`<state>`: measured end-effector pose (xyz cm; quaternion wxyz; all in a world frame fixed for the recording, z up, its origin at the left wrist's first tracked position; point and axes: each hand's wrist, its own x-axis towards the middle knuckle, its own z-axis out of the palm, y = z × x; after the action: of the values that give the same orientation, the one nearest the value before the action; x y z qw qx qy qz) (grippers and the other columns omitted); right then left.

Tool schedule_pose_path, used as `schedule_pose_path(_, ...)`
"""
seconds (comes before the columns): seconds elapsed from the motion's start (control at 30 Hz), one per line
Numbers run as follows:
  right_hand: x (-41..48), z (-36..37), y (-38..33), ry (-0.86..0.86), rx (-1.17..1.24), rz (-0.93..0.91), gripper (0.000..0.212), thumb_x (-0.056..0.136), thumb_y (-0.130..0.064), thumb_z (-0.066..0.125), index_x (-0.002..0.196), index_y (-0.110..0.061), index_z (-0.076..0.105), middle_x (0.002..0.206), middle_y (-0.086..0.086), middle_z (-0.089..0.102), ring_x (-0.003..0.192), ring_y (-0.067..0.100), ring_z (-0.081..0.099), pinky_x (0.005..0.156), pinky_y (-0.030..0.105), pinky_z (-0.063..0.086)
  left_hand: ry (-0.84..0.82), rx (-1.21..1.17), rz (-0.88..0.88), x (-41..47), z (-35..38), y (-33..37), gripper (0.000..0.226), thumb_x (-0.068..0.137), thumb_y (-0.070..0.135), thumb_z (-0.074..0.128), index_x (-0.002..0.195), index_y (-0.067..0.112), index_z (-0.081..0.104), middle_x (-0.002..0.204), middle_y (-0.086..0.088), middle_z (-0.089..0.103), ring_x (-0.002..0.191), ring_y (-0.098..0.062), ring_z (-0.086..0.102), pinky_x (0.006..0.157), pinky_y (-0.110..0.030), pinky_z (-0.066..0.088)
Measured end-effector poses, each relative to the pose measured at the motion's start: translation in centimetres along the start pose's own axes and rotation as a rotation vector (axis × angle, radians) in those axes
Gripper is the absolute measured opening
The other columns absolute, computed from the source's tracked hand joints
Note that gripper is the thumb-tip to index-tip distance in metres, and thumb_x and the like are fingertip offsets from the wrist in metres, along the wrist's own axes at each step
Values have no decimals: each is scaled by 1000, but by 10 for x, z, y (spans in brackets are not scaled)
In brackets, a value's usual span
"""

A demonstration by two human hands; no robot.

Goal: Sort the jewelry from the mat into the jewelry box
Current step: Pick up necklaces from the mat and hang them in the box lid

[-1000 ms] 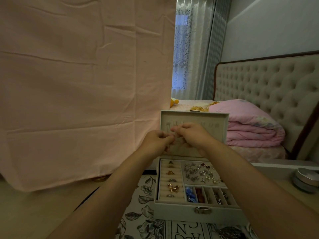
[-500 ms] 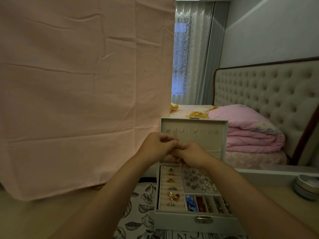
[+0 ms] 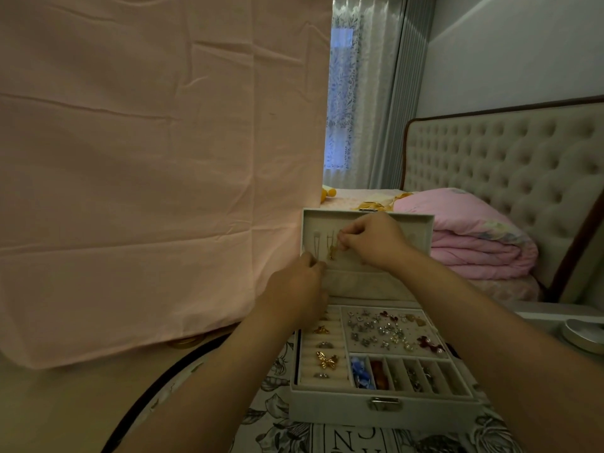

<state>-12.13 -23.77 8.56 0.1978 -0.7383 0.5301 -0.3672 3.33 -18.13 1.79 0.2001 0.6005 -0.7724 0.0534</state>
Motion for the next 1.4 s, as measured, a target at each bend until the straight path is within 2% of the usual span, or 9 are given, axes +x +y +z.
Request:
schedule_pose_path(0.13,2,9,5,1,-17,-49,11,91,-17,71,96,-22,79,100,-7,74,79,5,63,78,35,59,-18,37,25,3,4,-5,42,95,34,53,134,21,51,127,0,44,93,-21,58,67,-31,40)
schedule_pose_path(0.3,-7,23,15,-16,-169,-136,17,93,-22,68,107,-25,77,109,-7,73,98,9,65,91,37,56,-19,13,5,8,1,-8,39,93,33,51,129,18,56,125,1,47,97,-21,58,72,-33,45)
schedule_pose_path(0.53,-20,27,20,-76,-456,-238,24,94,-27,65,117,-30,70,113,-8,70,103,13,64,89,39,56,-35,-27,-16,9,-2,-10,49,91,42,52,135,21,53,128,1,49,108,-21,56,80,-33,47)
schedule_pose_path(0.67,-29,31,21,-261,-560,-199,34,93,-29,61,126,-32,65,113,-3,62,103,19,59,86,40,54,-53,-57,-25,6,-6,-7,51,92,46,51,138,24,52,128,0,49,111,-22,55,88,-38,50)
schedule_pose_path(0.77,-37,26,17,-222,-551,-218,41,94,-30,60,135,-31,59,121,-2,55,107,19,56,87,37,51,-28,-78,-2,-4,-14,-6,53,93,45,53,143,27,46,131,2,49,112,-21,55,85,-35,49)
schedule_pose_path(0.9,-62,17,-7,-152,-459,-249,37,95,-31,61,132,-32,61,121,-7,58,108,14,57,89,36,52,55,-127,-9,-35,-30,-10,53,94,43,54,144,30,44,135,7,46,115,-16,53,83,-35,50)
schedule_pose_path(1.0,-94,20,-33,-191,-362,-271,29,95,-32,63,124,-33,66,112,-11,64,101,9,59,89,34,53,97,-150,-54,-70,-47,-16,39,95,41,54,132,30,54,123,10,53,102,-10,54,78,-30,47)
schedule_pose_path(1.23,-177,61,-79,-396,-293,-354,18,92,-36,63,105,-37,75,98,-14,70,87,8,65,81,36,58,-84,-137,-188,-171,-72,-39,18,96,36,54,103,33,70,89,13,68,80,-9,61,72,-29,52)
schedule_pose_path(1.4,-215,95,-87,-601,-392,-347,22,91,-33,62,107,-31,77,99,-10,74,88,11,67,84,38,58,-174,-135,-215,-223,-68,-55,20,93,29,60,106,33,74,106,17,72,85,1,60,74,-19,49)
